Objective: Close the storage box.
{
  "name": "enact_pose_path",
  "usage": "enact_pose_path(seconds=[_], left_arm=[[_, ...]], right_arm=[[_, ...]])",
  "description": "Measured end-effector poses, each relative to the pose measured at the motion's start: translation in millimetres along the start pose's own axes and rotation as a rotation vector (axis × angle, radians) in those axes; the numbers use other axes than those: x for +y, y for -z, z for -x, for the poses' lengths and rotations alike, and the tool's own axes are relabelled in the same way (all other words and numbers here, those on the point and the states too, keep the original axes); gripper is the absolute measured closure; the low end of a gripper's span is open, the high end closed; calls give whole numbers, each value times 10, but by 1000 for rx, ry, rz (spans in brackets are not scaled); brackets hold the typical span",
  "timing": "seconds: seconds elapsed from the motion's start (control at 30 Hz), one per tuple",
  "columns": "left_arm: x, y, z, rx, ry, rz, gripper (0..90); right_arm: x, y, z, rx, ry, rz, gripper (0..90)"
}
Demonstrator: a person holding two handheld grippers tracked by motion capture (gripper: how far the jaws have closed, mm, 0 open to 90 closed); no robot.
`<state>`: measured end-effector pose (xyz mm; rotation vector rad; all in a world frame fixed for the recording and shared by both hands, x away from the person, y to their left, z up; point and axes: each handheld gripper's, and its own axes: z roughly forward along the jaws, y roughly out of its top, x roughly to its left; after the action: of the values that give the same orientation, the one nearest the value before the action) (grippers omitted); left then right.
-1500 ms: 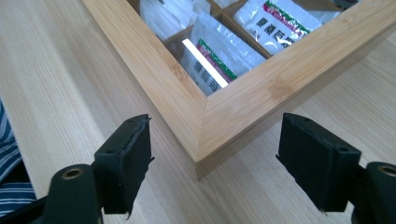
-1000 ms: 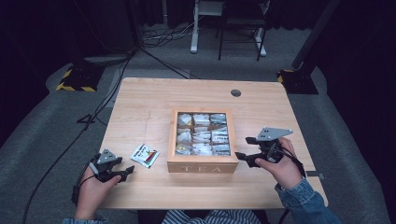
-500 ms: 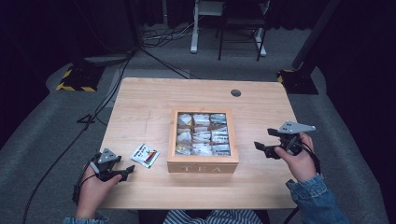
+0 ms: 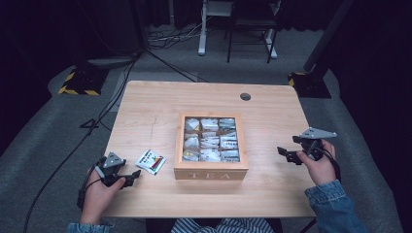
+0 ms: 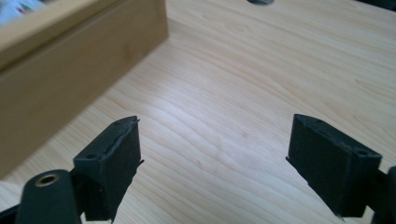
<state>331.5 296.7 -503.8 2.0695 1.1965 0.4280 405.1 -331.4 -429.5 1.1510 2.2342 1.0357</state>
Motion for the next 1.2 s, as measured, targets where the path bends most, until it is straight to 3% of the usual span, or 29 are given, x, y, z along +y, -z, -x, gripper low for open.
enact_pose_path(seconds=[0.1,0.2,0.37,0.7,0.93,1.2], left_arm=[[10,-2,-15,4,-2,-8,244],[18,-18,-13,18,-2,-7,235],[26,-26,-12,25,-13,-14,227],[41,-47,-17,30,-14,-17,210],[49,-55,-13,36,-13,-19,197],[50,-57,-11,38,-11,-19,195]], right_arm=[[-69,-11,58,-15,-5,-6,170],[-195,-11,153,-9,-75,-2,170],[-314,-31,226,-14,-100,-14,170],[-486,-83,278,-49,-95,-12,170],[-642,-187,203,-75,-70,-15,167],[-689,-270,127,-91,-56,-2,161]])
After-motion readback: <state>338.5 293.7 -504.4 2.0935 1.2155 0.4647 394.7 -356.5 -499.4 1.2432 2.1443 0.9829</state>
